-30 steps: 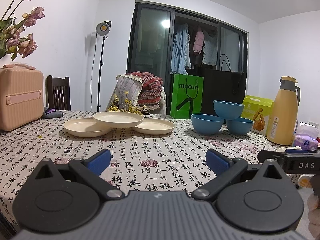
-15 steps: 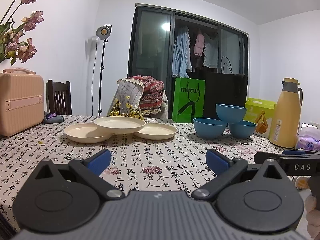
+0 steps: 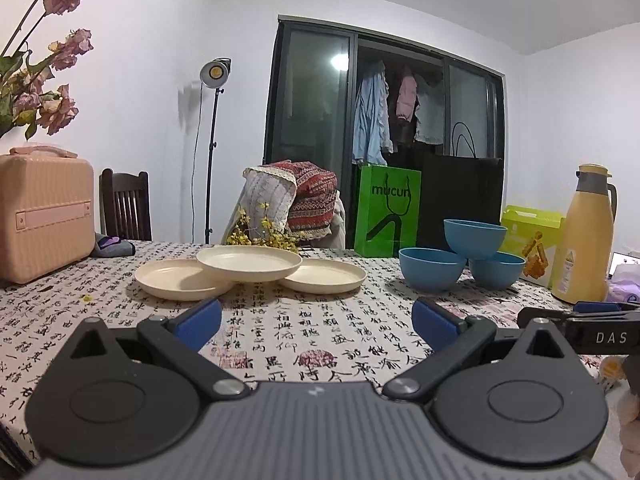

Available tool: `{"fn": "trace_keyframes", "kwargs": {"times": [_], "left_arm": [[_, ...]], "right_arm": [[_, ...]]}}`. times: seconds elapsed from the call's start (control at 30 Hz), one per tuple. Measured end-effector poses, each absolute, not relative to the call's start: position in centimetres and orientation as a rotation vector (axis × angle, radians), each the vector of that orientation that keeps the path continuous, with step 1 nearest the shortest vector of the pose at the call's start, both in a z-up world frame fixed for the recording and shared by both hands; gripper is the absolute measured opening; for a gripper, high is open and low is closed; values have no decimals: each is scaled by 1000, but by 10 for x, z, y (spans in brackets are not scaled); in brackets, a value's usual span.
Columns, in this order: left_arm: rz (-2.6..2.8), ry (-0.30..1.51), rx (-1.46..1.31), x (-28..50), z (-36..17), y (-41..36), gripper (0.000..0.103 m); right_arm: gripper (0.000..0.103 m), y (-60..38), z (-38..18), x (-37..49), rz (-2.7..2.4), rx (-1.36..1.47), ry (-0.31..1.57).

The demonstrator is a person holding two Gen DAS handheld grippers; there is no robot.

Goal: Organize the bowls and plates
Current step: 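Move both grippers forward toward the overlapping cream plates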

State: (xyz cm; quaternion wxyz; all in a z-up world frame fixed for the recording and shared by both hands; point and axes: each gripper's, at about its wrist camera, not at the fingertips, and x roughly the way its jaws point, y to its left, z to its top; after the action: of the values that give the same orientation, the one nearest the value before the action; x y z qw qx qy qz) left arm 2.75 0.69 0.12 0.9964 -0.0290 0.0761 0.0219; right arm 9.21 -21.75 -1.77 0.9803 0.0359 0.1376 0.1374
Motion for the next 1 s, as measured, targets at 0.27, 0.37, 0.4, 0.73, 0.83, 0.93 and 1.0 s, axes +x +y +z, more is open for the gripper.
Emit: {"fn": "trace_keyframes", "kwargs": {"times": [0.27, 0.37, 0.4, 0.73, 0.83, 0.93, 1.0], "left_arm": [[55, 123, -57, 34, 8, 9, 103], [57, 115, -59, 36, 10, 10, 103], [58, 114, -60, 36, 10, 10, 103], [66, 102, -84, 47, 18, 17, 103], [69, 88, -81, 50, 23, 19, 103], [69, 72, -78, 54, 29, 19, 103], [70, 64, -75, 58, 33, 20, 103]], "right_arm": [[103, -214, -11, 103, 280, 68, 253], [103, -212, -9, 107, 277, 69, 247], [103, -211, -9, 109, 276, 69, 246], [103, -206, 0, 126, 284, 70, 230], [103, -203, 4, 130, 291, 65, 222], [103, -201, 8, 136, 304, 72, 217], [103, -198, 12, 139, 309, 74, 207]]}}
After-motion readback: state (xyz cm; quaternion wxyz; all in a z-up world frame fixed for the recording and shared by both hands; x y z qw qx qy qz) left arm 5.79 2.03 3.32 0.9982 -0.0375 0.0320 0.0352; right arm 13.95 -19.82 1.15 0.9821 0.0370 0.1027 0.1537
